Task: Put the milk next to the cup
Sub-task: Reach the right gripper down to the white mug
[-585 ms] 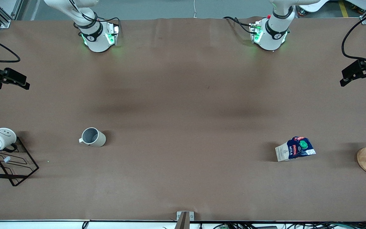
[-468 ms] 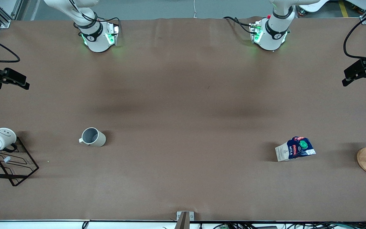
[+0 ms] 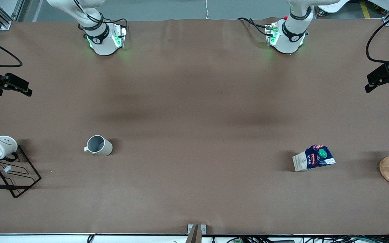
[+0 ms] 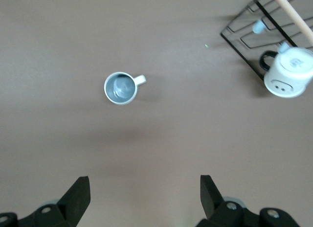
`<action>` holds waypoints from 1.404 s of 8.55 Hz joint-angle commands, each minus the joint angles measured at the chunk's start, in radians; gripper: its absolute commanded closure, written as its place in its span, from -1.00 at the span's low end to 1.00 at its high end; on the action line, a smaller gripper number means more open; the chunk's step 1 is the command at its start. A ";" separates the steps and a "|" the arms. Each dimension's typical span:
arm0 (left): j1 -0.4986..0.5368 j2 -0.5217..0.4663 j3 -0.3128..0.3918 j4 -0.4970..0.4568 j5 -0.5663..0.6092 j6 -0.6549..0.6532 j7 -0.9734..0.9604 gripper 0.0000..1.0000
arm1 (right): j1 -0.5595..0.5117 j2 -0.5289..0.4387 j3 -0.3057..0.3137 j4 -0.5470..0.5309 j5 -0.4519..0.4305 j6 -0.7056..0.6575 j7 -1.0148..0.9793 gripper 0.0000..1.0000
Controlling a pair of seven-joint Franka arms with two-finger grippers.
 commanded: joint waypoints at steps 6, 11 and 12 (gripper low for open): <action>0.019 0.109 -0.007 0.011 -0.002 0.003 -0.016 -1.00 | 0.121 0.191 0.003 -0.345 0.060 0.566 0.033 -0.98; 0.019 0.110 -0.007 0.006 -0.002 0.013 -0.015 -1.00 | 0.190 0.355 0.003 -0.445 0.108 0.902 0.033 -0.98; 0.020 0.109 -0.007 0.006 -0.002 0.011 -0.016 -1.00 | 0.202 0.392 0.003 -0.446 0.108 0.952 0.034 -0.97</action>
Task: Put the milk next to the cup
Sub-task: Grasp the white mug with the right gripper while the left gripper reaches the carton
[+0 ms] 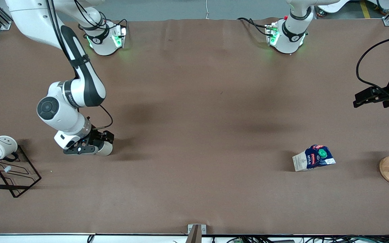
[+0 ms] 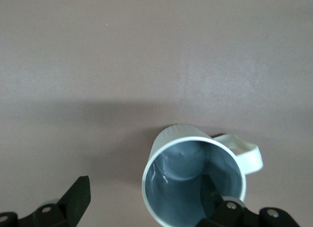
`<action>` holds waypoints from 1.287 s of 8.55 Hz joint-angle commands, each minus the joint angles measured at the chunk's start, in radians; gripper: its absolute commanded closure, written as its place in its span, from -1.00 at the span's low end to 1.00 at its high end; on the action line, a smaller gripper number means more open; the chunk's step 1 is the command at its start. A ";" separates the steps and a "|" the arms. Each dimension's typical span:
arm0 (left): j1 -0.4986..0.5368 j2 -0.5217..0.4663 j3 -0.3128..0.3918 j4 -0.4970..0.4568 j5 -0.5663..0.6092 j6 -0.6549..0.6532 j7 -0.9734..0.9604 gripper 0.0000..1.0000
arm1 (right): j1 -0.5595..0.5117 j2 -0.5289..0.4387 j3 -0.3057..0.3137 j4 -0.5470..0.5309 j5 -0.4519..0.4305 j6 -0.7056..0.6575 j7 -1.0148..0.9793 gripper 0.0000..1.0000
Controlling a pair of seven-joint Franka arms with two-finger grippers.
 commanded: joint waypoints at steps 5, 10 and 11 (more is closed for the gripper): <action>-0.001 0.120 -0.008 0.018 0.001 0.138 -0.031 -1.00 | 0.030 0.020 -0.008 -0.003 0.022 0.010 0.072 0.99; -0.009 0.320 -0.016 0.014 -0.014 0.419 -0.040 -1.00 | 0.119 -0.049 -0.005 0.120 0.024 -0.171 0.307 0.99; -0.010 0.349 -0.016 0.012 -0.046 0.455 -0.038 -1.00 | 0.213 -0.045 -0.007 0.138 0.015 -0.170 0.427 0.99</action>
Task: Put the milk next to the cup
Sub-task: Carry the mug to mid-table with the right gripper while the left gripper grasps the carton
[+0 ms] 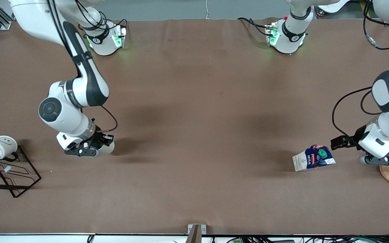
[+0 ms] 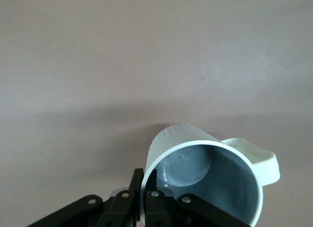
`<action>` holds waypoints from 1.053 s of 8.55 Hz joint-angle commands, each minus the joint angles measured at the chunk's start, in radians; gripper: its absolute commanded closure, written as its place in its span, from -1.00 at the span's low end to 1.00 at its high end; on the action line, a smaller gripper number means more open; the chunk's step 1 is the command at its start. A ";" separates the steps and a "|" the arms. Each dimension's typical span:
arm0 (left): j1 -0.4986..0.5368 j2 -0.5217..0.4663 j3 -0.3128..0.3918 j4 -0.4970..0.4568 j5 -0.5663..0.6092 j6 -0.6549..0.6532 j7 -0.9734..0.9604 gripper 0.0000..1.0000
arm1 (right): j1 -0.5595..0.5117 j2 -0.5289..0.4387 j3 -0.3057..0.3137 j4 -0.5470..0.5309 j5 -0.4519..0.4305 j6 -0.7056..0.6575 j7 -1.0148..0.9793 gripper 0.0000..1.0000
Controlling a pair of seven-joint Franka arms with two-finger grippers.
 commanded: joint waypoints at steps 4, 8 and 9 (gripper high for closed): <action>-0.020 0.098 -0.002 0.005 -0.039 0.103 -0.012 -0.99 | 0.409 0.295 -0.016 0.373 -0.010 0.004 0.372 0.99; -0.020 0.102 -0.003 -0.046 -0.042 0.163 -0.028 -0.28 | 0.454 0.412 -0.018 0.476 -0.053 0.006 0.494 0.99; -0.020 0.101 -0.005 -0.046 -0.042 0.161 -0.038 0.05 | 0.454 0.414 -0.018 0.477 -0.053 0.004 0.550 0.99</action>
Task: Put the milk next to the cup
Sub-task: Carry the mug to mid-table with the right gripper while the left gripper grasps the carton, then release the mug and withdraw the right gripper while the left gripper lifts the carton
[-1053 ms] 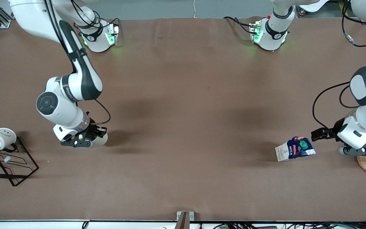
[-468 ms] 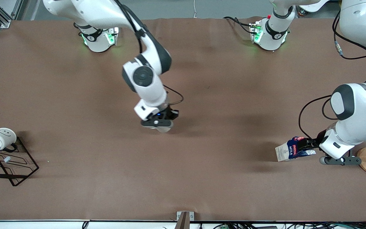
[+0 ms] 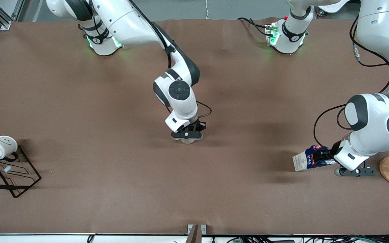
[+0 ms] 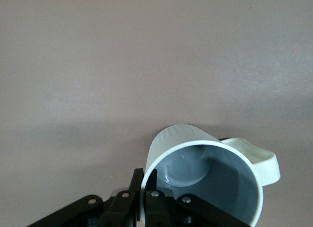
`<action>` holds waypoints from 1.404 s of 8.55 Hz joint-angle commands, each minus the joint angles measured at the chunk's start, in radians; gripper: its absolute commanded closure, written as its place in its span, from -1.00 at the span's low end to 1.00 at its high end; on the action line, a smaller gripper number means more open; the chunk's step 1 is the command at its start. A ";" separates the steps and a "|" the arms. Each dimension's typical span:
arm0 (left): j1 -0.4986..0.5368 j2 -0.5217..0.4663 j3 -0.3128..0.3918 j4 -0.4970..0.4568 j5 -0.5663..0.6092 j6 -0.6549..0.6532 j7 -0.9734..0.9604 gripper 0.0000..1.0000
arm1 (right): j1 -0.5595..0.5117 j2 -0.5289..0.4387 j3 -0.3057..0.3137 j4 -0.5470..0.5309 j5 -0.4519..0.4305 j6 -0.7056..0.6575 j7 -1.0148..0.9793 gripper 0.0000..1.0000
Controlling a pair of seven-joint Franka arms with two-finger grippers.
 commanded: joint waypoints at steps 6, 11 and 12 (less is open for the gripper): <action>0.004 -0.063 -0.101 0.006 -0.015 0.004 -0.072 0.66 | -0.001 0.010 -0.007 0.025 -0.049 -0.005 0.084 -0.98; -0.078 -0.103 -0.245 0.087 0.002 -0.147 -0.362 0.65 | -0.044 -0.132 -0.006 0.019 -0.036 -0.120 0.114 -0.99; -0.132 -0.115 -0.245 0.087 0.004 -0.175 -0.437 0.65 | -0.072 -0.202 -0.004 0.002 -0.034 -0.196 0.105 -0.99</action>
